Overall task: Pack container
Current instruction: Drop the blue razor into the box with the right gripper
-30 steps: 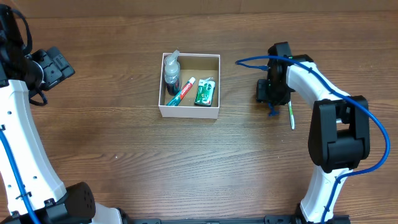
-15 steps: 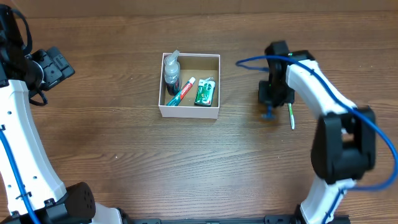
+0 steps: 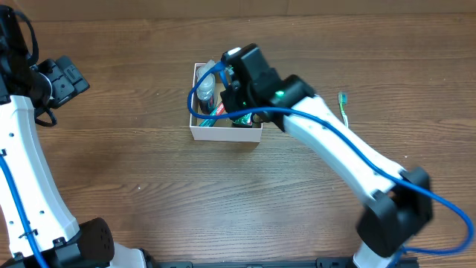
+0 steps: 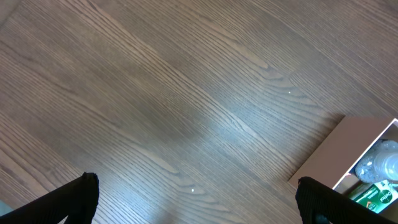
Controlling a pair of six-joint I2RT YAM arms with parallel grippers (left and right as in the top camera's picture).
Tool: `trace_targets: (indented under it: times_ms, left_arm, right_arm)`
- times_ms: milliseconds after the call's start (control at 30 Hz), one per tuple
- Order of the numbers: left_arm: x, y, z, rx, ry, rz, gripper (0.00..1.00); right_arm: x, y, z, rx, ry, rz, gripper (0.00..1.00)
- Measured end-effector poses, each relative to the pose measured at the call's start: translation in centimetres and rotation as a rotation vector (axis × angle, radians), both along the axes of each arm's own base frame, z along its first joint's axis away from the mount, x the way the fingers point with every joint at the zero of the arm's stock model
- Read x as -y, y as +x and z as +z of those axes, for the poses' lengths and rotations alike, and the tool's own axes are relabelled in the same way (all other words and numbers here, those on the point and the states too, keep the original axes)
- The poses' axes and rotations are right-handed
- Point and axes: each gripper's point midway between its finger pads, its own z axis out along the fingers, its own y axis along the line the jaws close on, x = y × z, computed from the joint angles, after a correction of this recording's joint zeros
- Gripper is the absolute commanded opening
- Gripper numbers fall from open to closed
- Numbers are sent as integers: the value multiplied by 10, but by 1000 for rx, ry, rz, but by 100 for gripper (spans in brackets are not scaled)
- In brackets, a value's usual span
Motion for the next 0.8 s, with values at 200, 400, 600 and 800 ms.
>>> trace_targets:
  times_ms: [200, 400, 600, 800]
  left_arm:
    - [0, 0, 0, 0, 0, 0, 100]
    - [0, 0, 0, 0, 0, 0, 100]
    - [0, 0, 0, 0, 0, 0, 100]
    - [0, 0, 0, -1, 0, 0, 100]
  right_arm:
    - [6, 10, -44, -62, -55, -12, 64]
    - [56, 13, -14, -94, -46, -131, 72]
    - [191, 32, 45, -74, 9, -467, 74]
    - [291, 36, 8, -182, -19, -716, 68]
